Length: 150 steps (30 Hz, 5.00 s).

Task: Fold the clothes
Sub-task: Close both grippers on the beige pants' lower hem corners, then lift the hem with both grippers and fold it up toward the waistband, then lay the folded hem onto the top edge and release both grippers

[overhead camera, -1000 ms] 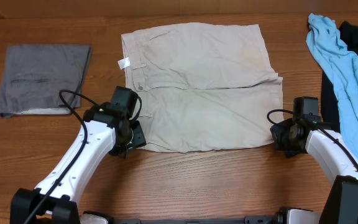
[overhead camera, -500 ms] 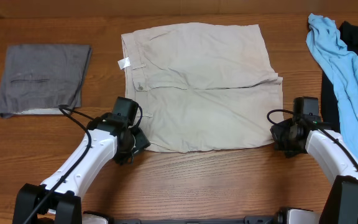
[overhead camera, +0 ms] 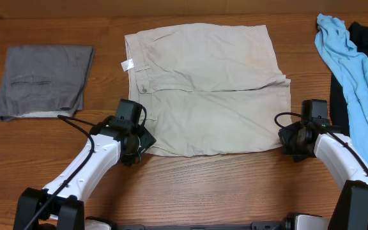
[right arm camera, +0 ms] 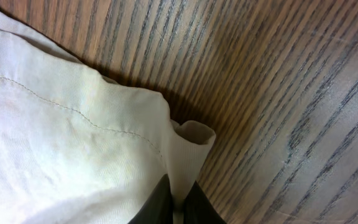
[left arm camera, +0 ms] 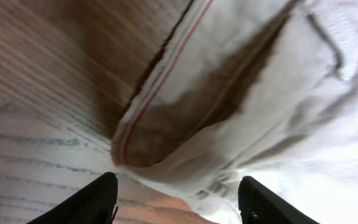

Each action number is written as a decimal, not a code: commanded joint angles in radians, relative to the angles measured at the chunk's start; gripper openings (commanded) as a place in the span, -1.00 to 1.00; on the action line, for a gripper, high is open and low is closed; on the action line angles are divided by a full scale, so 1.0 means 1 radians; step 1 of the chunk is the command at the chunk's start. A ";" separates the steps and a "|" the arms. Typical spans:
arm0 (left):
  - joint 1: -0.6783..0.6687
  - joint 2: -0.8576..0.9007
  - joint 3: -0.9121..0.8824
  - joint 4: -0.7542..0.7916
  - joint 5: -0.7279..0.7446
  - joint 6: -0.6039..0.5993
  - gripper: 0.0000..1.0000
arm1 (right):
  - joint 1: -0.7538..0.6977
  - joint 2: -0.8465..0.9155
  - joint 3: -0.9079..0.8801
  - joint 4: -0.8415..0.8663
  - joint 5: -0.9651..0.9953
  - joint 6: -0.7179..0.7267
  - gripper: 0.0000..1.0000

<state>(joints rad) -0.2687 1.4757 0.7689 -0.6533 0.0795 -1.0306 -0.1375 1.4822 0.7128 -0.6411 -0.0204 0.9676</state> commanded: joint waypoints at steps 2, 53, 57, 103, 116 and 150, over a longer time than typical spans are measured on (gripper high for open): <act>-0.005 0.003 -0.021 -0.003 -0.014 -0.044 0.31 | -0.004 0.001 -0.007 0.004 0.020 -0.006 -0.80; -0.005 0.019 -0.014 0.080 0.073 0.196 -0.92 | -0.004 -0.012 0.115 -0.131 0.038 -0.134 -0.93; -0.005 -0.007 0.076 -0.061 0.066 0.310 -0.92 | -0.004 -0.025 0.195 -0.230 0.090 -0.135 -0.93; -0.005 -0.314 0.479 -0.407 -0.363 0.338 -0.92 | 0.073 0.010 0.736 -0.159 -0.037 -0.366 -0.92; 0.017 -0.043 0.478 -0.179 -0.554 0.257 -0.92 | 0.166 0.185 0.736 0.143 -0.014 -0.366 -0.92; 0.119 0.315 0.478 0.236 -0.529 0.291 -0.88 | 0.230 0.529 0.733 0.519 0.005 -0.367 -0.92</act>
<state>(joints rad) -0.1635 1.7687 1.2259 -0.4465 -0.3946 -0.7544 0.0853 1.9926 1.4193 -0.1497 -0.0448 0.6056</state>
